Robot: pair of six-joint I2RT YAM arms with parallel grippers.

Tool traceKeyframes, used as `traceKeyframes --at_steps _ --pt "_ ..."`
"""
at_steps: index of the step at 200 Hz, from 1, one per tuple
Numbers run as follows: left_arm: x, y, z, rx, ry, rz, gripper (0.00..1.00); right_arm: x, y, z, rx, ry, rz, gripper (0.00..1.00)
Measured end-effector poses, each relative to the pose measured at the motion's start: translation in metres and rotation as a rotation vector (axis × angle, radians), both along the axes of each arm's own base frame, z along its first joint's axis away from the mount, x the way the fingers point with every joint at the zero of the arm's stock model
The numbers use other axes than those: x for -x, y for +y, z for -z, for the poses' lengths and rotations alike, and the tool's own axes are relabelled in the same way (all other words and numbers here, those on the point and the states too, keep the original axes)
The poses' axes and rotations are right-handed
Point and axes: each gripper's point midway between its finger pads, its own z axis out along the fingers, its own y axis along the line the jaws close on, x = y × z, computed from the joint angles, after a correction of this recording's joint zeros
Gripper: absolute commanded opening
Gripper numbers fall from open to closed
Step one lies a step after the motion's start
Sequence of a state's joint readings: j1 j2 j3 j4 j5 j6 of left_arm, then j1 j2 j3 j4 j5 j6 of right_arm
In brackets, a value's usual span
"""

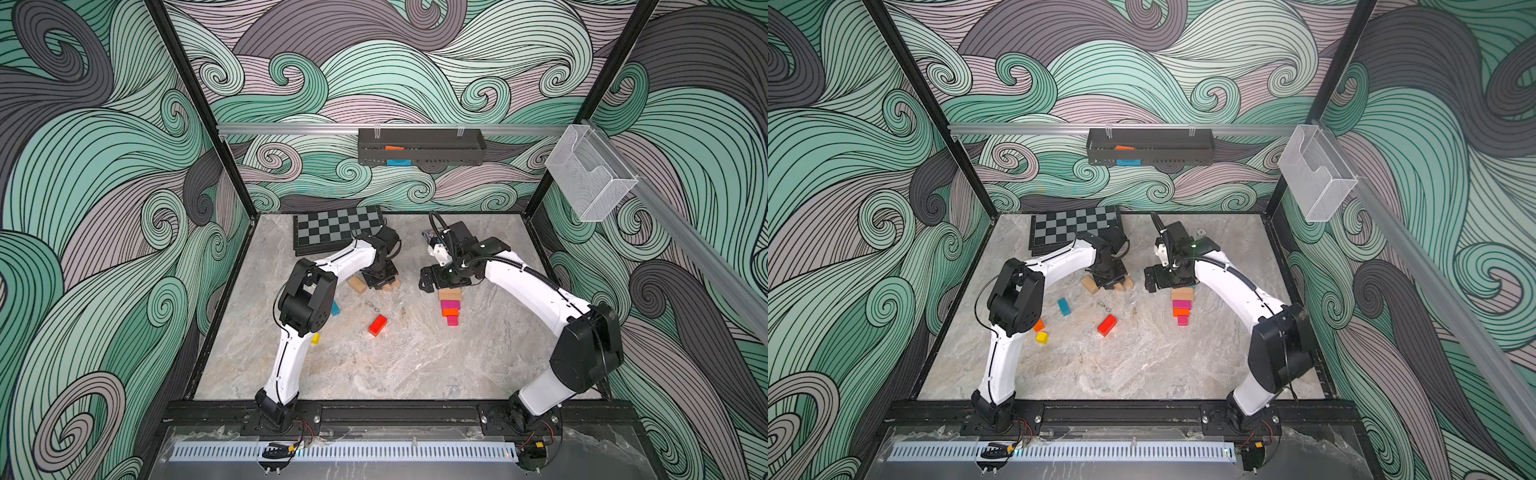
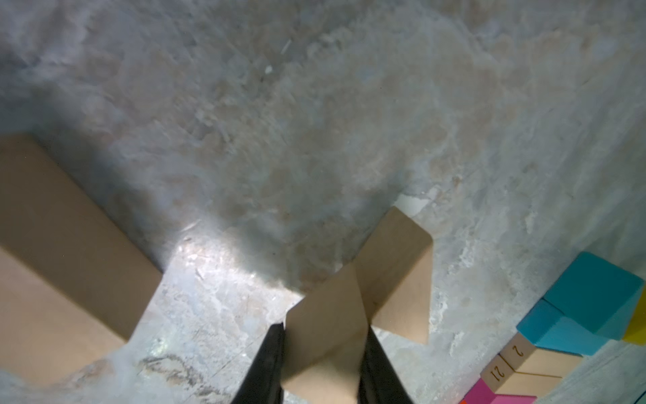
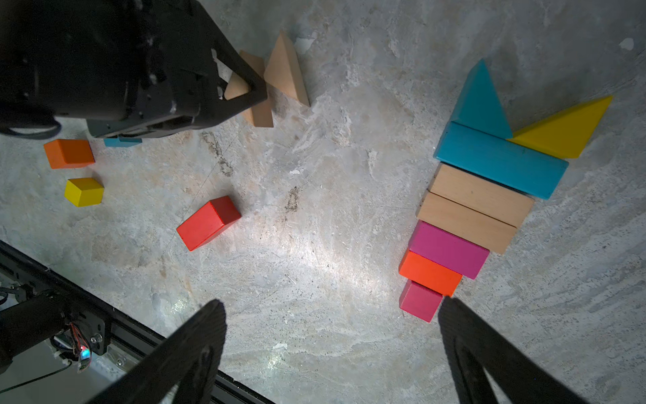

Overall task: Assemble a carrot with building blocks
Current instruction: Place the building block at the center of the board.

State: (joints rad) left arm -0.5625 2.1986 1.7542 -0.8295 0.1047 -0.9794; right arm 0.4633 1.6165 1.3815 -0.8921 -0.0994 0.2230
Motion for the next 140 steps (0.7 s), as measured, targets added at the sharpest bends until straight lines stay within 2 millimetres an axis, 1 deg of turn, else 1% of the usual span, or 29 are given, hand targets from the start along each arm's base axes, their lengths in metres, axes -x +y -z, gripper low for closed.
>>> traceKeyframes --at_steps 12,31,46,140 --pt "0.0007 -0.0008 0.0024 -0.001 0.006 0.001 0.24 -0.0001 0.0000 0.0000 0.000 0.000 0.000 0.95" --pt "0.0012 -0.0012 0.0054 -0.002 0.012 0.002 0.32 -0.0005 0.0001 -0.0002 -0.001 -0.002 0.000 0.95" --pt "0.0012 -0.0012 0.0060 -0.003 0.013 0.001 0.34 -0.0012 0.0006 -0.0005 -0.003 -0.005 0.000 0.95" --pt "-0.0042 -0.0061 0.0033 0.024 -0.012 -0.005 0.55 -0.0013 0.0009 -0.0006 -0.004 -0.006 -0.001 0.96"
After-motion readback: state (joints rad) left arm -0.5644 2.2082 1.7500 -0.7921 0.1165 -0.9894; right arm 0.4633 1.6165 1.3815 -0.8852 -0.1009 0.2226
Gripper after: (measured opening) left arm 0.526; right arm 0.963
